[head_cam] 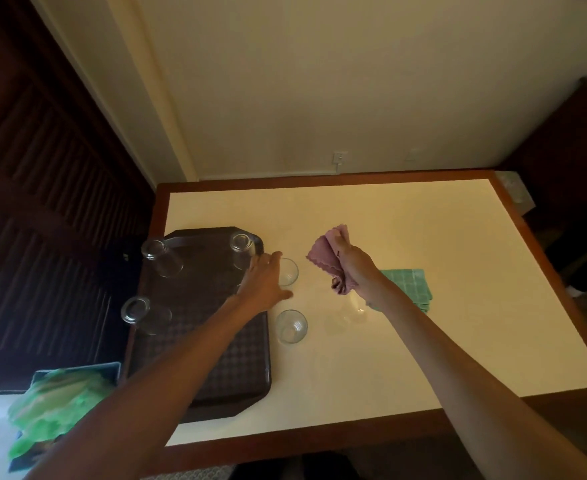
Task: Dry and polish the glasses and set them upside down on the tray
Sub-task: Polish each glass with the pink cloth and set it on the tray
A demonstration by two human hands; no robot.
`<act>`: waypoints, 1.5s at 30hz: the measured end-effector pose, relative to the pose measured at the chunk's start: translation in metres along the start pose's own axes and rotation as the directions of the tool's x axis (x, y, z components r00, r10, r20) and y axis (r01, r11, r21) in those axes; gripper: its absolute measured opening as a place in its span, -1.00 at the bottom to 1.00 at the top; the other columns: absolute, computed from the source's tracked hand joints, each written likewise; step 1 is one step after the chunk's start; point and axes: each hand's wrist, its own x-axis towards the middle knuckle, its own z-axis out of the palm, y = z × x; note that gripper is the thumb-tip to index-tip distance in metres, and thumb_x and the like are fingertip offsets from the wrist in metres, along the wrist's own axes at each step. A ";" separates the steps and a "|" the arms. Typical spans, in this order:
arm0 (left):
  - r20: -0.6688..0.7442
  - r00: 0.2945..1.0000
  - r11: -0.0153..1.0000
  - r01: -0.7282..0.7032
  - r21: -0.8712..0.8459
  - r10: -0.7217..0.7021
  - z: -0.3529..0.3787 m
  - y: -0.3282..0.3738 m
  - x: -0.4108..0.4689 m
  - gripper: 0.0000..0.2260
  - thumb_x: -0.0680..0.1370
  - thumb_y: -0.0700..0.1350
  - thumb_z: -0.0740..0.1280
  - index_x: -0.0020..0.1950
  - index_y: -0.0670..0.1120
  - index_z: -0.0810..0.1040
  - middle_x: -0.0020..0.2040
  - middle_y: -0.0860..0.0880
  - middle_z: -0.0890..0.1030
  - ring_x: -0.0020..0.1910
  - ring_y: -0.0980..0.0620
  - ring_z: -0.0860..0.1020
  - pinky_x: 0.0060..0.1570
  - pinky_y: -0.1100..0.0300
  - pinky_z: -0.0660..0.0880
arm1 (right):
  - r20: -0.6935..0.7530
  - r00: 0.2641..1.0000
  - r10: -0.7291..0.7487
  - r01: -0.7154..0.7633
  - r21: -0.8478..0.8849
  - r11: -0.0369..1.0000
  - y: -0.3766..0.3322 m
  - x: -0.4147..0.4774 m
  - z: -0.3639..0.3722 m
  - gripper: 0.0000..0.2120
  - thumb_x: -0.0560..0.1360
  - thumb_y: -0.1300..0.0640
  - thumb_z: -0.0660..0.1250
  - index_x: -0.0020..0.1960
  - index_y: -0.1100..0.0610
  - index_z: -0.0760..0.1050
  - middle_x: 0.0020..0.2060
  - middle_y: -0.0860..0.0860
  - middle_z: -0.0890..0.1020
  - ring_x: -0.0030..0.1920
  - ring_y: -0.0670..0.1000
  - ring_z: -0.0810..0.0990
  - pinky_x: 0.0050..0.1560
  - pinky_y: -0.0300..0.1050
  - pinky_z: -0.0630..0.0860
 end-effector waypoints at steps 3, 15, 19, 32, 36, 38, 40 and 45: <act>0.026 0.997 0.997 0.070 0.030 -0.070 0.016 0.008 0.011 -0.12 0.47 0.06 0.56 0.60 -0.19 0.14 0.47 -0.26 0.36 0.47 -0.29 0.32 0.43 -0.07 0.33 | 0.011 0.999 0.030 -0.029 -0.108 0.994 -0.002 -0.002 -0.013 -0.50 0.62 -0.28 0.07 -0.02 0.14 0.49 -0.30 0.16 0.58 -0.41 0.10 0.57 -0.37 -0.06 0.55; -0.160 0.951 0.785 0.116 -0.609 -0.265 -0.036 0.025 0.004 -0.43 0.36 -0.05 0.64 0.25 -0.05 0.45 0.12 -0.01 0.63 0.06 0.03 0.60 -0.02 0.19 0.51 | 0.040 0.998 -0.055 0.065 -0.303 0.951 -0.026 0.005 -0.044 -0.48 0.68 -0.16 0.03 0.38 0.21 0.42 0.34 0.24 0.52 0.21 0.16 0.55 0.26 -0.01 0.43; -0.177 0.955 0.642 0.017 -0.766 -0.237 -0.088 0.043 -0.008 -0.51 0.34 0.02 0.64 0.19 0.05 0.54 0.09 -0.02 0.67 0.09 -0.04 0.64 0.16 -0.06 0.62 | 0.069 0.994 -0.084 0.096 -0.195 0.976 -0.056 -0.002 -0.038 -0.46 0.68 -0.18 -0.01 0.55 0.08 0.22 0.50 0.04 0.34 0.48 0.10 0.31 0.42 0.01 0.25; -0.327 0.915 0.435 -0.201 -0.878 -0.238 -0.152 0.116 -0.031 -0.64 0.65 0.18 0.29 0.26 -0.04 0.60 0.09 -0.05 0.71 0.07 0.01 0.69 -0.04 0.20 0.60 | 0.406 0.824 -0.395 0.355 0.175 0.919 -0.126 -0.027 0.015 -0.44 0.60 -0.31 0.02 0.09 0.12 0.56 -0.11 0.08 0.66 -0.11 0.02 0.67 -0.11 -0.09 0.59; -0.337 0.901 0.334 -0.240 -0.912 -0.274 -0.152 0.136 -0.028 -0.57 0.68 0.24 0.16 0.19 -0.05 0.64 -0.01 0.00 0.75 0.01 0.11 0.72 -0.04 0.15 0.63 | 0.282 0.850 -0.445 0.398 0.209 0.893 -0.133 -0.031 0.020 -0.39 0.66 -0.22 -0.18 0.11 0.07 0.57 -0.12 0.04 0.71 -0.06 0.01 0.71 -0.14 -0.15 0.64; -0.304 0.912 0.229 -0.245 -0.942 -0.274 -0.154 0.139 -0.031 -0.52 0.69 0.26 0.11 0.21 -0.04 0.66 0.03 0.00 0.74 0.06 0.11 0.70 -0.04 0.16 0.61 | 0.252 0.860 -0.443 0.390 0.234 0.891 -0.134 -0.031 0.015 -0.40 0.67 -0.21 -0.16 0.15 0.07 0.58 -0.10 0.03 0.72 -0.01 0.04 0.70 -0.11 -0.11 0.62; -0.268 0.927 0.135 -0.240 -0.961 -0.263 -0.158 0.138 -0.031 -0.40 0.67 0.33 0.05 0.27 -0.07 0.66 0.13 -0.08 0.72 0.17 -0.01 0.67 0.08 0.06 0.59 | 0.213 0.857 -0.469 0.431 0.204 0.879 -0.135 -0.035 0.014 -0.49 0.70 -0.12 -0.10 0.16 0.08 0.57 -0.13 -0.02 0.72 0.00 0.02 0.68 -0.10 -0.14 0.59; -0.174 0.923 -0.015 -0.191 -0.981 -0.343 -0.178 0.145 -0.036 -0.30 0.51 0.45 0.16 0.34 -0.08 0.55 0.23 -0.08 0.64 0.24 -0.07 0.57 0.22 -0.08 0.44 | 0.233 0.619 -0.750 0.774 -0.024 0.632 -0.121 -0.041 0.029 -0.69 0.73 0.11 -0.02 0.40 0.19 0.29 0.14 0.04 0.57 0.19 0.00 0.60 0.21 -0.07 0.56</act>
